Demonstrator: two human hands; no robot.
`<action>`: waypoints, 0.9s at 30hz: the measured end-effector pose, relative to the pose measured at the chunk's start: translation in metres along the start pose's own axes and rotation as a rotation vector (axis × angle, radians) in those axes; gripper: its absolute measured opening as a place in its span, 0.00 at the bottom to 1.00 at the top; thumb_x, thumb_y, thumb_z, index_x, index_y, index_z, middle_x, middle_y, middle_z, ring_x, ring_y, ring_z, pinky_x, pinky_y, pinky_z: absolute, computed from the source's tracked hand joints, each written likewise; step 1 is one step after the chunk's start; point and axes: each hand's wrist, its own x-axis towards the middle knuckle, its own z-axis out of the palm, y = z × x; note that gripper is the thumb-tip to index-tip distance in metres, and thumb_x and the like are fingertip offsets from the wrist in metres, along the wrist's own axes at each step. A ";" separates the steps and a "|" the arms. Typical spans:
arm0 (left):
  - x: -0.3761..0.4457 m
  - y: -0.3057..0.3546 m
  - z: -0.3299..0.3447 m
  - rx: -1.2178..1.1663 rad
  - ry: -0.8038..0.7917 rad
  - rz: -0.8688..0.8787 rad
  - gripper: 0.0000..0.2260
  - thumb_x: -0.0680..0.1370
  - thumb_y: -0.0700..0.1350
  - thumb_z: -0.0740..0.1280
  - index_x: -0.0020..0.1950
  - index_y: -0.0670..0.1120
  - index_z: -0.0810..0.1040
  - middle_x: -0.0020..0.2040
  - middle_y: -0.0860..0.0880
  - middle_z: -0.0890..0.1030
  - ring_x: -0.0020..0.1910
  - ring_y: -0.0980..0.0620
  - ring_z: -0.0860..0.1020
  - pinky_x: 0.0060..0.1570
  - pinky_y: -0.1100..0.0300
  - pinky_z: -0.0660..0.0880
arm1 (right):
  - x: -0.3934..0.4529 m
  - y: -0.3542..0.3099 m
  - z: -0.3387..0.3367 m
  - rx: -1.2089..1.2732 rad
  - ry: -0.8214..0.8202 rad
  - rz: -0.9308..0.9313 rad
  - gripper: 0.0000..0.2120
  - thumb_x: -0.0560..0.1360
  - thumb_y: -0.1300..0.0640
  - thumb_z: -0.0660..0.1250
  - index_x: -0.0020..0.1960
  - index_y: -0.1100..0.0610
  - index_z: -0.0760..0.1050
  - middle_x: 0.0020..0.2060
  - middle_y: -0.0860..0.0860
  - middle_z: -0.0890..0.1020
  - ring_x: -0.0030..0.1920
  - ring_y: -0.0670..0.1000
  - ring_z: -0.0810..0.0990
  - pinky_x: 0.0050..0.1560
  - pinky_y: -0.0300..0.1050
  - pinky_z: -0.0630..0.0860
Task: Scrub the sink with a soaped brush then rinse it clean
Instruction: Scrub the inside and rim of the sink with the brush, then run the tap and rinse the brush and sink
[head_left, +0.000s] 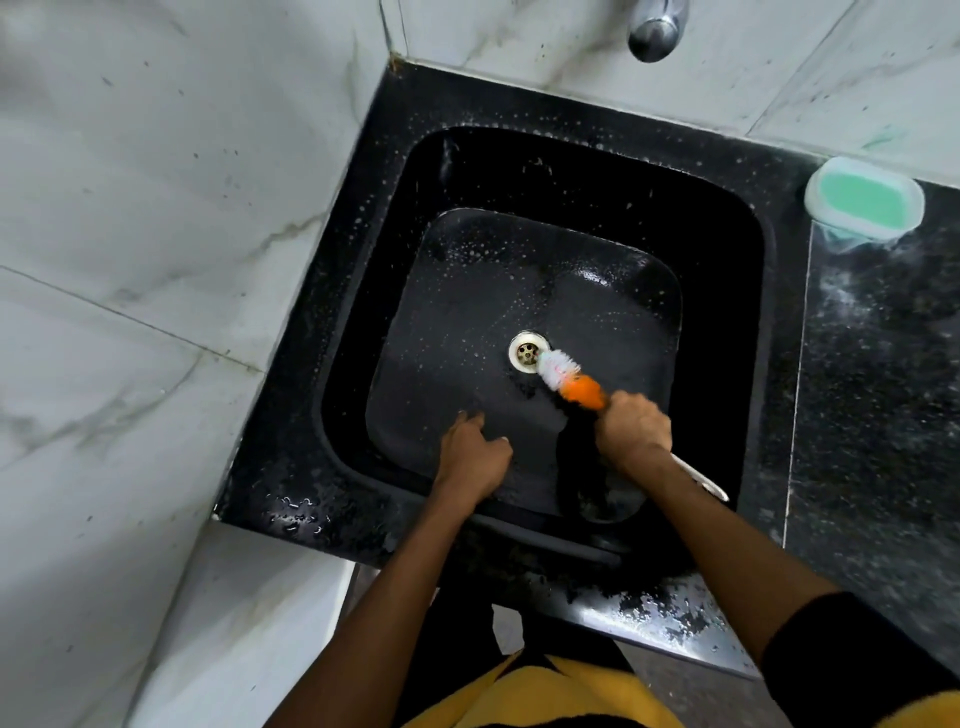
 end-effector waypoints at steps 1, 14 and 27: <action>0.001 -0.001 0.001 -0.007 -0.006 -0.002 0.27 0.76 0.47 0.65 0.76 0.45 0.69 0.78 0.46 0.65 0.76 0.44 0.63 0.76 0.49 0.61 | 0.009 -0.002 -0.003 0.043 -0.003 0.040 0.12 0.76 0.57 0.60 0.57 0.58 0.77 0.56 0.57 0.80 0.58 0.60 0.79 0.55 0.49 0.75; -0.003 0.014 0.011 -0.140 -0.081 0.017 0.16 0.79 0.44 0.68 0.66 0.44 0.78 0.59 0.43 0.82 0.59 0.44 0.80 0.60 0.54 0.75 | -0.002 -0.050 0.000 1.092 -0.219 0.117 0.17 0.80 0.56 0.63 0.34 0.57 0.80 0.22 0.50 0.74 0.22 0.45 0.71 0.28 0.38 0.65; -0.006 0.039 0.018 -0.269 0.154 -0.043 0.08 0.73 0.44 0.73 0.37 0.41 0.85 0.32 0.44 0.83 0.30 0.48 0.79 0.34 0.57 0.75 | -0.020 -0.065 -0.020 1.613 -0.391 0.347 0.16 0.81 0.62 0.59 0.35 0.58 0.73 0.37 0.55 0.80 0.26 0.48 0.70 0.25 0.39 0.67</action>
